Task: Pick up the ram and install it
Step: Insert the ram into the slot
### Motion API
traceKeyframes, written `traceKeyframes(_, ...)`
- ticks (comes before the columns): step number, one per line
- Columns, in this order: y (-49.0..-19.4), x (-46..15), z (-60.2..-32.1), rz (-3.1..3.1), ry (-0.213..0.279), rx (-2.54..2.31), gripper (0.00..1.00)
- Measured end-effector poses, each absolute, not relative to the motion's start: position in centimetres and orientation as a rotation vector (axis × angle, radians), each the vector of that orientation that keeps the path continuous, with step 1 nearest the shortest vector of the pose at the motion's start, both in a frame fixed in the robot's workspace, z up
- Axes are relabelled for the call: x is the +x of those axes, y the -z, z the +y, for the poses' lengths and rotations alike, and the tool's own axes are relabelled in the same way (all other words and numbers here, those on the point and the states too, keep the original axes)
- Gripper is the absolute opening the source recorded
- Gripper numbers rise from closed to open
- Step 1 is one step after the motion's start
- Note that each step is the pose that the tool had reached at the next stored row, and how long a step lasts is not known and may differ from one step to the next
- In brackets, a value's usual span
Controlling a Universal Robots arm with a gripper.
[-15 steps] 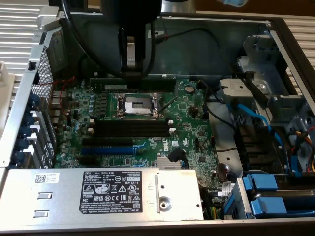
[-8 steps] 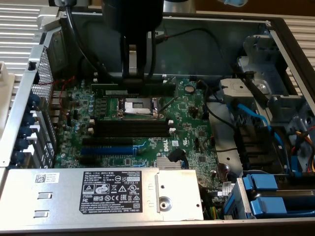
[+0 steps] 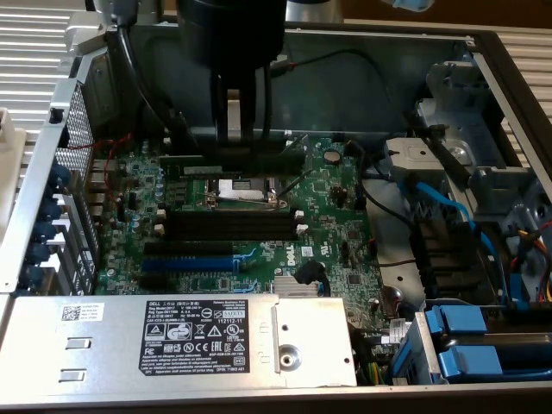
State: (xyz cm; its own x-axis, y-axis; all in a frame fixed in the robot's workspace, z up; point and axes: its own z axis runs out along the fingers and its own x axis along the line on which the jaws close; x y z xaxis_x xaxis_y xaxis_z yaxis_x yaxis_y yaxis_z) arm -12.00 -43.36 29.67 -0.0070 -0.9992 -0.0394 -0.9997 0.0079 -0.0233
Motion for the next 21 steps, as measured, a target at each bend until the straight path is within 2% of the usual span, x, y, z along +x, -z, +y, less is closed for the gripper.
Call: traceKeyframes(21,-26.5,-11.7,-44.0,2.206,-0.046,-2.195,0.15)
